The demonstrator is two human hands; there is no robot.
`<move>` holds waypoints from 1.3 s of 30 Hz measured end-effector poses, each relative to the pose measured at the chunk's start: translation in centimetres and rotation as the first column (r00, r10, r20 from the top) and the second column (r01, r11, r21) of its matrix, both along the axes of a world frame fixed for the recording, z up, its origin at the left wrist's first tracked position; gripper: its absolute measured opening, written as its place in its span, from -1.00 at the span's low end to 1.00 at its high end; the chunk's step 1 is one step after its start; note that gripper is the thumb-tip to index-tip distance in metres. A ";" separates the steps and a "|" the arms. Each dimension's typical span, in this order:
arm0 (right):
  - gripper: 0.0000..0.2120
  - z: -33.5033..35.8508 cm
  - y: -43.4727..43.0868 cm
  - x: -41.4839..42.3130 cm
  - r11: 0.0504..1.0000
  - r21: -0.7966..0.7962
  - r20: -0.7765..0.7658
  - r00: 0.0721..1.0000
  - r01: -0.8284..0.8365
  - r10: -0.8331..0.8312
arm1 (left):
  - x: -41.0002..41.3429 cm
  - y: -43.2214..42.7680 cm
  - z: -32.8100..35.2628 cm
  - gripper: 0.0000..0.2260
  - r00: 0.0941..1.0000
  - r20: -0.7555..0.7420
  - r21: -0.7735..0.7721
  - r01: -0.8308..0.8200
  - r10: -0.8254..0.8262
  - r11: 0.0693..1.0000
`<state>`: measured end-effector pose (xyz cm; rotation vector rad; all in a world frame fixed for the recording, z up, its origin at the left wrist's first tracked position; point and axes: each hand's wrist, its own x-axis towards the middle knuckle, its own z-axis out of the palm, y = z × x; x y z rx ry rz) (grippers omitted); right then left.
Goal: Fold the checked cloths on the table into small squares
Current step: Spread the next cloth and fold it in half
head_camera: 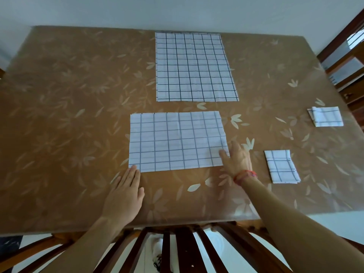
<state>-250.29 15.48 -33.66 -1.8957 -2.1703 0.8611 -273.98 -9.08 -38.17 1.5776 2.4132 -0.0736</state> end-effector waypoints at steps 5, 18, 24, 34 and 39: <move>-0.57 1.7 4.3 -2.5 0.973 -0.163 -0.158 0.970 0.160 -0.186 | 0.1 0.0 0.3 -0.33 0.999 0.029 0.019 -0.014 0.013 1.000; -0.51 -0.2 8.6 -5.1 0.862 -0.445 -0.255 0.889 0.241 -0.380 | 0.1 0.0 0.8 -0.45 1.000 0.000 0.002 0.009 -0.009 1.000; -0.42 1.3 7.7 -5.6 0.938 -0.288 -0.155 0.957 0.193 -0.245 | 0.1 0.0 0.8 -0.45 1.000 0.012 0.005 0.001 -0.001 1.000; -0.86 2.8 5.3 -2.4 0.893 -0.334 -0.297 0.866 0.301 -0.403 | -1.0 -0.6 1.4 -0.51 0.989 0.133 0.131 -0.089 0.072 0.987; -0.80 2.8 3.1 -0.7 0.847 -0.328 -0.362 0.772 0.418 -0.522 | -1.8 -0.4 2.4 -0.50 0.991 0.104 0.153 -0.095 0.080 0.984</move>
